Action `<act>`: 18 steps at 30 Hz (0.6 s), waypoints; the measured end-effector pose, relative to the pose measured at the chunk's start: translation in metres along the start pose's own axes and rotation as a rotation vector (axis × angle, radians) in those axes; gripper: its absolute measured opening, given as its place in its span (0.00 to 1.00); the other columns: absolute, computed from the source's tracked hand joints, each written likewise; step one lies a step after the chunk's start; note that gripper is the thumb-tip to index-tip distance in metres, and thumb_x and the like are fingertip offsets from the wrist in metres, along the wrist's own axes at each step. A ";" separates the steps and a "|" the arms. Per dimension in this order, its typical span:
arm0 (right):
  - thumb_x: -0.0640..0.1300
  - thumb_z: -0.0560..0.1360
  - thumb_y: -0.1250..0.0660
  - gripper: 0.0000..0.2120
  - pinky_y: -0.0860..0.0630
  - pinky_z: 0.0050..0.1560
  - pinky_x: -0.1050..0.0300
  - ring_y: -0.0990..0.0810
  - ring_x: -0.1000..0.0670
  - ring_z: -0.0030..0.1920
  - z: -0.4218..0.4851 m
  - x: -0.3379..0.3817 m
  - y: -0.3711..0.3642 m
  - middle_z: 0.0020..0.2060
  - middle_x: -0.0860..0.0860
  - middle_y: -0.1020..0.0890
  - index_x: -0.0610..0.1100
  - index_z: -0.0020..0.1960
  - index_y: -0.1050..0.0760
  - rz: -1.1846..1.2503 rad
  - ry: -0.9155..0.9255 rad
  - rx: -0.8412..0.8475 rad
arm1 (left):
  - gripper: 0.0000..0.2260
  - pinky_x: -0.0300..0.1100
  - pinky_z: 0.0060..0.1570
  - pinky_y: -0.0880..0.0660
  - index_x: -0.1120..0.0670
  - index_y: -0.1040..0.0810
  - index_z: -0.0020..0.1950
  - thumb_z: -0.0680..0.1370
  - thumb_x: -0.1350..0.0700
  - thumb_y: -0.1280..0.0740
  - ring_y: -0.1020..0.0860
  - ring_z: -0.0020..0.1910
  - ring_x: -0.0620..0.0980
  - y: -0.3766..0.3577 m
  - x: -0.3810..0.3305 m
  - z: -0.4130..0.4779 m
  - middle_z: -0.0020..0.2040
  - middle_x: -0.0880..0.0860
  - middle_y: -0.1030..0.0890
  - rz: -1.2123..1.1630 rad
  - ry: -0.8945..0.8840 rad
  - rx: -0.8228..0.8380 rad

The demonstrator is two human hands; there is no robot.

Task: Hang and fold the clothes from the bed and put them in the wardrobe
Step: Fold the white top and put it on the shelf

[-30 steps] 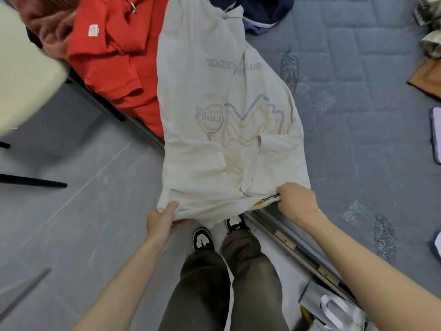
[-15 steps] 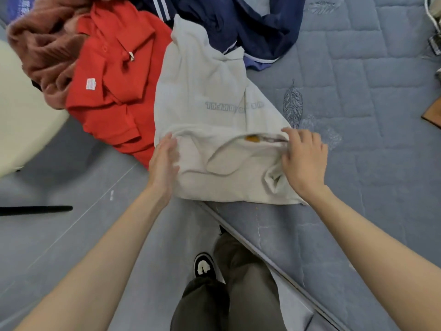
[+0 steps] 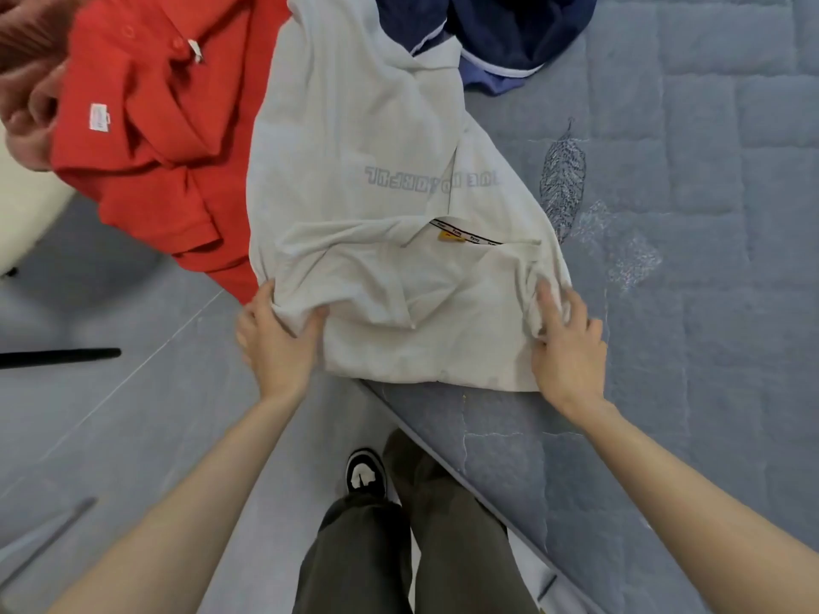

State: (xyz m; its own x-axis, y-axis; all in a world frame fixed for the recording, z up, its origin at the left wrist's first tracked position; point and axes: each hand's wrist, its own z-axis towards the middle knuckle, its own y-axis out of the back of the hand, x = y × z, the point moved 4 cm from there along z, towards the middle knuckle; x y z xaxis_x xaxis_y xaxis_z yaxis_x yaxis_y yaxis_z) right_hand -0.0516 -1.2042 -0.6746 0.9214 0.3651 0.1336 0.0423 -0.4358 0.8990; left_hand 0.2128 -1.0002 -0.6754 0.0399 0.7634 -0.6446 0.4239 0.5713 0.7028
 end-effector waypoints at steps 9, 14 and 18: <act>0.51 0.75 0.34 0.32 0.40 0.65 0.46 0.40 0.39 0.70 -0.022 -0.034 -0.030 0.71 0.41 0.38 0.48 0.74 0.45 0.874 -0.870 -0.211 | 0.23 0.42 0.60 0.31 0.53 0.33 0.67 0.76 0.47 0.31 0.29 0.57 0.47 -0.001 0.015 0.019 0.60 0.51 0.29 -0.329 0.182 -0.078; 0.61 0.71 0.32 0.37 0.34 0.66 0.44 0.34 0.40 0.66 -0.043 -0.042 -0.054 0.69 0.43 0.34 0.42 0.71 0.39 0.917 -1.084 -0.026 | 0.37 0.38 0.56 0.30 0.51 0.40 0.73 0.70 0.43 0.26 0.28 0.60 0.45 -0.014 0.044 -0.005 0.65 0.46 0.29 -0.284 0.280 0.152; 0.51 0.73 0.29 0.20 0.25 0.54 0.54 0.23 0.50 0.45 -0.041 -0.046 -0.055 0.58 0.44 0.23 0.40 0.58 0.28 1.309 -0.973 0.020 | 0.25 0.40 0.55 0.27 0.55 0.29 0.65 0.73 0.45 0.28 0.24 0.58 0.47 -0.009 0.049 -0.010 0.59 0.49 0.23 -0.353 0.320 0.137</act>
State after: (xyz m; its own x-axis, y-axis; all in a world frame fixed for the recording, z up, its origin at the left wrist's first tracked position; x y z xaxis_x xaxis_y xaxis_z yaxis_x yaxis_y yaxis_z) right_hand -0.1119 -1.1632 -0.7127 0.2125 -0.8661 0.4524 -0.9231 -0.0261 0.3837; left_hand 0.2023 -0.9646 -0.7107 -0.3983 0.5966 -0.6968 0.4770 0.7835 0.3982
